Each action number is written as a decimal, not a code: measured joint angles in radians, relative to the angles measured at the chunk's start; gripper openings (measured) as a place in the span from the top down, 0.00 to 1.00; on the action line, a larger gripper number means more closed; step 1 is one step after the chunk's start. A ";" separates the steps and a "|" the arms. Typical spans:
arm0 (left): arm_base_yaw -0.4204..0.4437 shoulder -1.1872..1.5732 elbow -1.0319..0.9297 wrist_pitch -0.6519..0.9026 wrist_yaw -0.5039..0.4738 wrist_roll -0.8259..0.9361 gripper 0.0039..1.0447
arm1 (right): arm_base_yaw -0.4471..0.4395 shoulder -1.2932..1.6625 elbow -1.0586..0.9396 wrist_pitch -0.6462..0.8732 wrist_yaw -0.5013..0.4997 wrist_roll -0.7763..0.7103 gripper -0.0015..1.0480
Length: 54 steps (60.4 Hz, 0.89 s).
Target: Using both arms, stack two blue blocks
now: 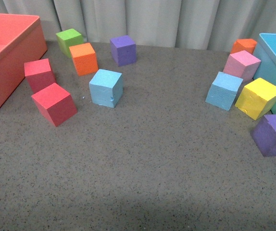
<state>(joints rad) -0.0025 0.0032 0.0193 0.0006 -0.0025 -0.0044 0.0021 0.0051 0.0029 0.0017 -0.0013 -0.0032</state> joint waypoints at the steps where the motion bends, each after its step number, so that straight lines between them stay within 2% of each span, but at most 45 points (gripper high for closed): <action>1: 0.000 0.000 0.000 0.000 0.000 0.000 0.06 | 0.000 0.000 0.000 0.000 0.000 0.000 0.09; 54: 0.000 0.000 0.000 0.000 0.000 0.000 0.06 | 0.000 0.000 0.000 0.000 0.000 0.000 0.09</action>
<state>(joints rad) -0.0025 0.0032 0.0193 0.0006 -0.0025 -0.0040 0.0021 0.0051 0.0029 0.0017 -0.0013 -0.0032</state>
